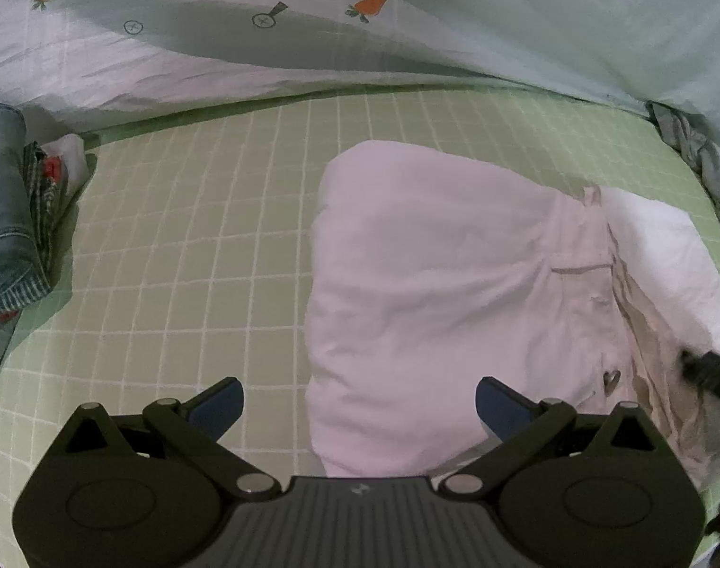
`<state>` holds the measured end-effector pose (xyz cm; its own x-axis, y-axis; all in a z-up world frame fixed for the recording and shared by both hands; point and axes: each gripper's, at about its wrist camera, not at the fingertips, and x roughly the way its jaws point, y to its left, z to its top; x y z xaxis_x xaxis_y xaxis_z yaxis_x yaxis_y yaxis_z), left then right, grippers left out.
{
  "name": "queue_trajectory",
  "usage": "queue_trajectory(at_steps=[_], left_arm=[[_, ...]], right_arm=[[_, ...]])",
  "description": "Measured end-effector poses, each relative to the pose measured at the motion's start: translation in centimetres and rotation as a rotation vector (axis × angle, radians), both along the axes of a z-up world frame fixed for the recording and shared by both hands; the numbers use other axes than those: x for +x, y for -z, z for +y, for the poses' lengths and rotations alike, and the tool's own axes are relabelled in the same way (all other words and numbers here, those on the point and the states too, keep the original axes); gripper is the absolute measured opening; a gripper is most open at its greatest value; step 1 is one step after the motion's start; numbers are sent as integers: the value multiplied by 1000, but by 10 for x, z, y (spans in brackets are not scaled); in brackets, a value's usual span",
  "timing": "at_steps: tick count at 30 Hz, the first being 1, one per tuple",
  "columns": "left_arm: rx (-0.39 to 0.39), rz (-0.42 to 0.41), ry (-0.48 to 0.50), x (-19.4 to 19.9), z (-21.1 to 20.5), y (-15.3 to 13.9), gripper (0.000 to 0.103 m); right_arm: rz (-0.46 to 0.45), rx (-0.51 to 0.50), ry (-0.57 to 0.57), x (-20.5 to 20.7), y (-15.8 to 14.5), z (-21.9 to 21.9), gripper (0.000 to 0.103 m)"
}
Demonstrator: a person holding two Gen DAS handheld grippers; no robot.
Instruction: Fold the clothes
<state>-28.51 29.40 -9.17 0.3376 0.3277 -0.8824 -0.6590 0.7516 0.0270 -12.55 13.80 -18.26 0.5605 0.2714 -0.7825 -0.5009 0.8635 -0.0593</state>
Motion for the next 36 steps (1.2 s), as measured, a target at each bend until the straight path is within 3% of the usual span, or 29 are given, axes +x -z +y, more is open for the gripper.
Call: queue_trajectory(at_steps=[4,5,7,8,9,11,13,15,22,32,34,36], left_arm=[[0,6,1,2,-5,1,103],[-1,7,2,2,-7,1,103],[-2,7,6,6,-12,1,103],[-1,6,9,7,-14,1,103],[2,5,14,10,-18,1,103],[7,5,25,15,-24,1,103],[9,6,34,21,-32,1,103],[8,7,45,26,-39,1,103],[25,28,81,41,-66,-1,103],[36,65,20,48,-81,-1,103],[36,73,4,48,-81,0,103],[35,79,-14,47,-80,1,103]], right_arm=[[-116,-130,-151,-36,2,19,53],[-93,-110,-155,-31,-1,14,54],[-48,-68,-163,-21,-8,2,65],[-10,-14,-138,-13,-12,-7,79],[3,34,-110,-9,-17,-19,87],[3,106,-58,-3,-27,-39,89],[-34,123,-12,3,-35,-54,100],[-67,139,36,13,-40,-71,102],[0,177,110,69,-26,-115,102],[201,236,63,97,13,-114,95],[192,260,68,96,12,-117,89],[195,283,46,95,10,-118,64]])
